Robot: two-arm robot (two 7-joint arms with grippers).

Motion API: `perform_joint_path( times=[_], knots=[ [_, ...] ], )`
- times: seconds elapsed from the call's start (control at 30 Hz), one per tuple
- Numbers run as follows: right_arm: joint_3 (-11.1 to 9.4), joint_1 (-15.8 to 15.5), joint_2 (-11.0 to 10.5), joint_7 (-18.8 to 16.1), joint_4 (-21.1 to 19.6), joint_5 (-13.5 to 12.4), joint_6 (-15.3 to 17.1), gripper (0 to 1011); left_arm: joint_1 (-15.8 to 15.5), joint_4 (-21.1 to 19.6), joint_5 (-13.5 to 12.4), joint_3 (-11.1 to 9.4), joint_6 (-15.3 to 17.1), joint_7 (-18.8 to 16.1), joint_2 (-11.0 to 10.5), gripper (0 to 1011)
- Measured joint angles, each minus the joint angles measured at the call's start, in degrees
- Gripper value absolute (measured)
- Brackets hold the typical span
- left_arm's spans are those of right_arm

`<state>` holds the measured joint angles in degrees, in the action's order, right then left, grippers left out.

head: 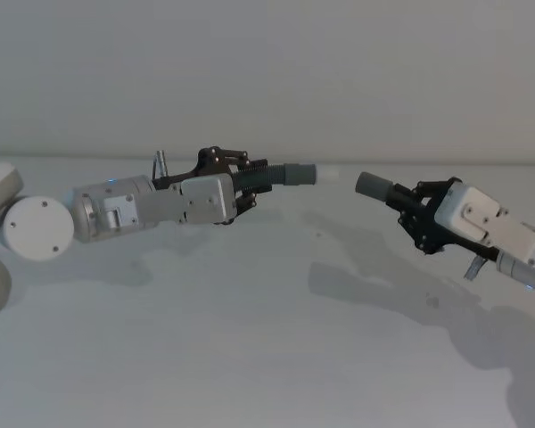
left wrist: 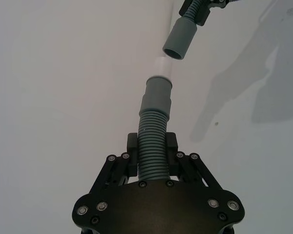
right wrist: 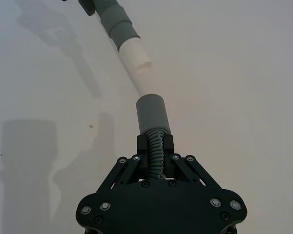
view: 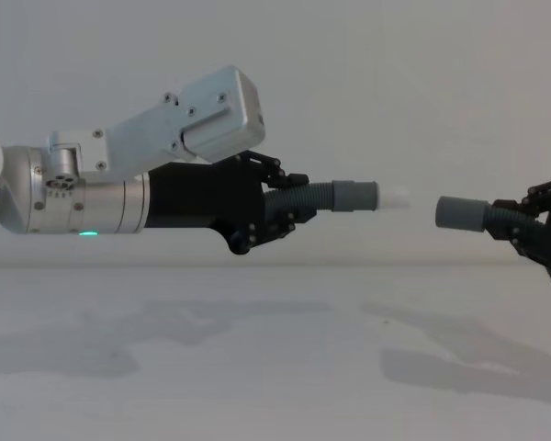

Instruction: Use both hands to pick up one end of the pipe from the table, align the ends, and insert them.

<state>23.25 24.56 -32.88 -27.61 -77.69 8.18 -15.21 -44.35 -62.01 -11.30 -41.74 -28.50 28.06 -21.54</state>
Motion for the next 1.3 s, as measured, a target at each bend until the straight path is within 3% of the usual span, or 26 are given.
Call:
perform_joint_path(
  times=[0.67,1.3],
  knots=[
    [-0.1,-0.2,-1.1,-3.0,-1.8,-4.4,-1.0,156,-0.1,0.0,-0.1,0.0,-0.1,0.0,0.0,312],
    [0.9,0.3,-0.8,-3.4,-2.4,-5.0,-0.4,156,0.0,0.0,0.0,0.0,-0.1,0.0,0.0,313]
  ],
)
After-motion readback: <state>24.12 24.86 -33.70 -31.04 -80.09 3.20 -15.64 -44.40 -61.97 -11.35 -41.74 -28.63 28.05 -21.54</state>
